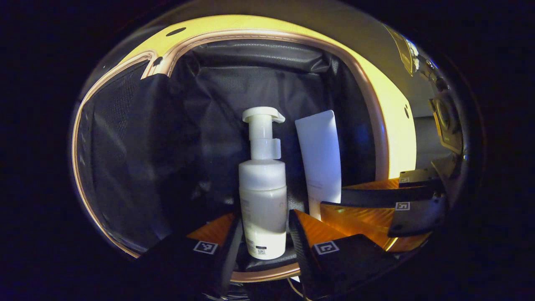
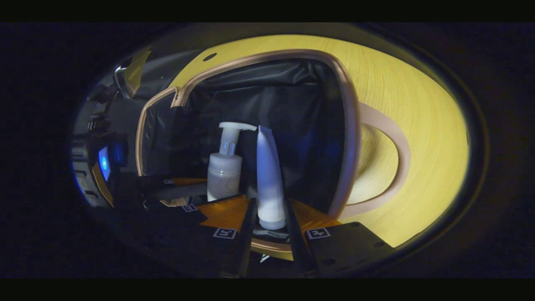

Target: First open the suitcase, pack the skin care products into it, and then close the suitcase.

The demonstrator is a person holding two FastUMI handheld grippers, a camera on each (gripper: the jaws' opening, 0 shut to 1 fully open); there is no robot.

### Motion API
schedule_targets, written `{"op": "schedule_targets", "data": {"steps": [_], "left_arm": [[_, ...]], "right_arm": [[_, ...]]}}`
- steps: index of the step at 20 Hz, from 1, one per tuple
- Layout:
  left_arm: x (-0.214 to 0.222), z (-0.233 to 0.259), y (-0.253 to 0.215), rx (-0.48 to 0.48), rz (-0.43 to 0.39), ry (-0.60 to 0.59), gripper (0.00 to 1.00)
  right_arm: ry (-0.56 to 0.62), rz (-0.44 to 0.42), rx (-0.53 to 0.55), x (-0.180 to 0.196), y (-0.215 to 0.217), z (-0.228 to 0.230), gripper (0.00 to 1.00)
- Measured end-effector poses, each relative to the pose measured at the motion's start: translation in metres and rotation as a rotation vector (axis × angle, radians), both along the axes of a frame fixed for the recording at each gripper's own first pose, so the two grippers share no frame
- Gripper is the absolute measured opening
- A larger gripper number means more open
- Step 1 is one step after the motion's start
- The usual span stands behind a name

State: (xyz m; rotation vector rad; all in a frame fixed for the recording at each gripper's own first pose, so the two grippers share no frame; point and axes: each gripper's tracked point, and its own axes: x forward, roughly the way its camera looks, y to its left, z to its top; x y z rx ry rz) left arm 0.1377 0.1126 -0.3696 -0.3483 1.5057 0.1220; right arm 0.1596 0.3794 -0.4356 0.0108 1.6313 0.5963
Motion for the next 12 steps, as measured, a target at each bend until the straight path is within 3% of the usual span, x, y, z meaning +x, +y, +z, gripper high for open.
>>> {"op": "schedule_targets", "data": {"steps": [3,4,5,6,8,9,12], "left_arm": [[0.003,0.007,0.002,0.001,0.024,-0.044,0.73],[0.003,0.011,0.002,-0.007,0.028,-0.063,0.77],[0.004,0.017,0.001,-0.016,0.028,-0.084,0.75],[0.005,0.022,0.0,-0.025,0.024,-0.105,0.75],[0.006,0.034,-0.001,-0.026,0.013,-0.158,0.82],[0.006,0.041,0.0,-0.019,0.008,-0.185,0.87],[0.007,0.07,0.012,0.029,-0.02,-0.314,0.89]], "right_arm": [[-0.003,-0.026,0.035,0.0,-0.005,0.017,0.55],[-0.004,-0.035,0.047,-0.002,-0.006,0.022,0.63],[-0.007,-0.043,0.062,-0.003,-0.008,0.029,0.62],[-0.018,-0.049,0.075,-0.002,-0.011,0.036,0.8],[-0.036,-0.051,0.095,-0.008,-0.022,0.051,0.84],[-0.053,-0.044,0.1,-0.01,-0.027,0.058,0.98],[-0.105,-0.012,0.139,-0.03,-0.039,0.077,0.98]]}}
